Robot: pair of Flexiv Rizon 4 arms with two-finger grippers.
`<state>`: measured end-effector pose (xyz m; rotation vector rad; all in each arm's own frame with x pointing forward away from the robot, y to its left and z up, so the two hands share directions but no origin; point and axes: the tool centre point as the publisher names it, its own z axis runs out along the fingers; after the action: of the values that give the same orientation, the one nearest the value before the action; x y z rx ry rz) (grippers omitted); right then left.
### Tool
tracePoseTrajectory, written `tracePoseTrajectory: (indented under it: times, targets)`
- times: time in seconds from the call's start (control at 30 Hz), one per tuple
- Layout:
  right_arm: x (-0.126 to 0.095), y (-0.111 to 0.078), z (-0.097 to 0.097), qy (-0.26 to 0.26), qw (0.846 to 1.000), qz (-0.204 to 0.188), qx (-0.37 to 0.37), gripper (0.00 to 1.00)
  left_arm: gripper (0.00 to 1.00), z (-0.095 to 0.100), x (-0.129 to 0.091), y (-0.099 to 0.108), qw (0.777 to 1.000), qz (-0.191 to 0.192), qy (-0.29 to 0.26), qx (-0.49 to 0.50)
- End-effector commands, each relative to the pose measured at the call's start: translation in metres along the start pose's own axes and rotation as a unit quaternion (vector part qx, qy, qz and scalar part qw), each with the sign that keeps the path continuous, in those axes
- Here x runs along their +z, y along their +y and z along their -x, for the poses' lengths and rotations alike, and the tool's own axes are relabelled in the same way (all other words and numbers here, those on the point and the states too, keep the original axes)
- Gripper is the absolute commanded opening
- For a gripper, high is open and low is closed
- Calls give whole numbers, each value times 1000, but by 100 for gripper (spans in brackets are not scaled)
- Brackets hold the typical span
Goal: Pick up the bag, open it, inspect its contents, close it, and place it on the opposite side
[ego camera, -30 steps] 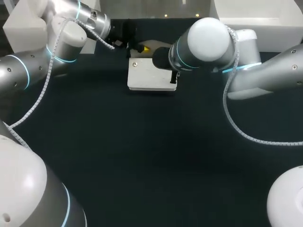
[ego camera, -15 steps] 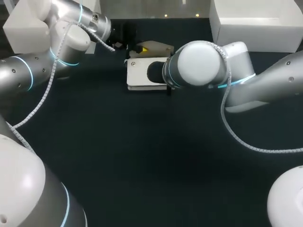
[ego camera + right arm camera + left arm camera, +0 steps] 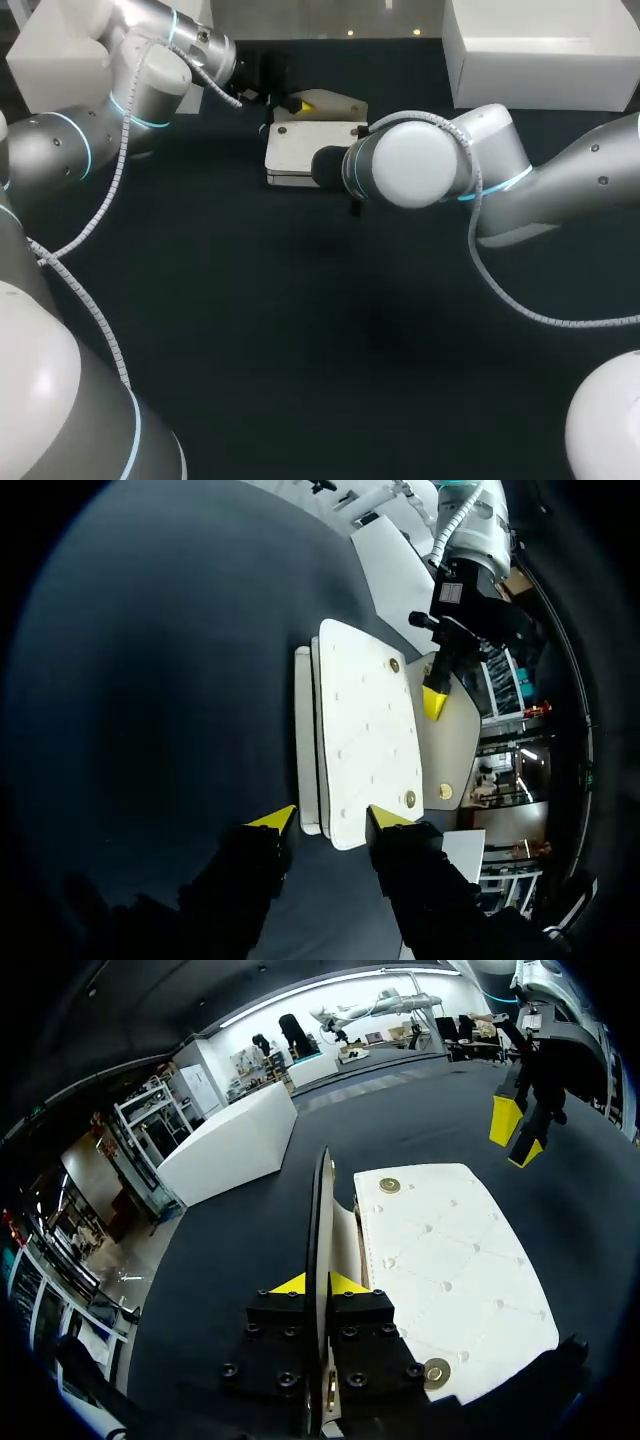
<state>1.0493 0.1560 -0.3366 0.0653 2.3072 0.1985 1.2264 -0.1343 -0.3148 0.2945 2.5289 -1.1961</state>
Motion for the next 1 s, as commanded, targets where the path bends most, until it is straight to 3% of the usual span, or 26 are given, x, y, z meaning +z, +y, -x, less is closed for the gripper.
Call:
tracePoseTrajectory:
  times: [0.03,0.17,0.3,0.37,0.53,1.0]
  targets:
    - [10,6,-2,-6,1000,-6,-4,80,0,6,6,4,1000,-4,18,-4]
    - [16,10,-3,-7,1000,-11,-13,77,0,3,5,4,1000,-4,21,-6]
    - [24,10,-3,-1,1000,-19,-15,63,0,-1,2,3,1000,-5,24,-6]
    - [27,10,-3,2,1000,-21,-14,49,0,-3,2,2,1000,-6,26,-6]
    - [33,9,0,3,1000,-22,-11,42,0,-9,-1,0,1000,-10,29,-4]
    - [45,7,-1,6,999,-33,-11,36,0,-14,-5,-2,999,-15,37,-7]
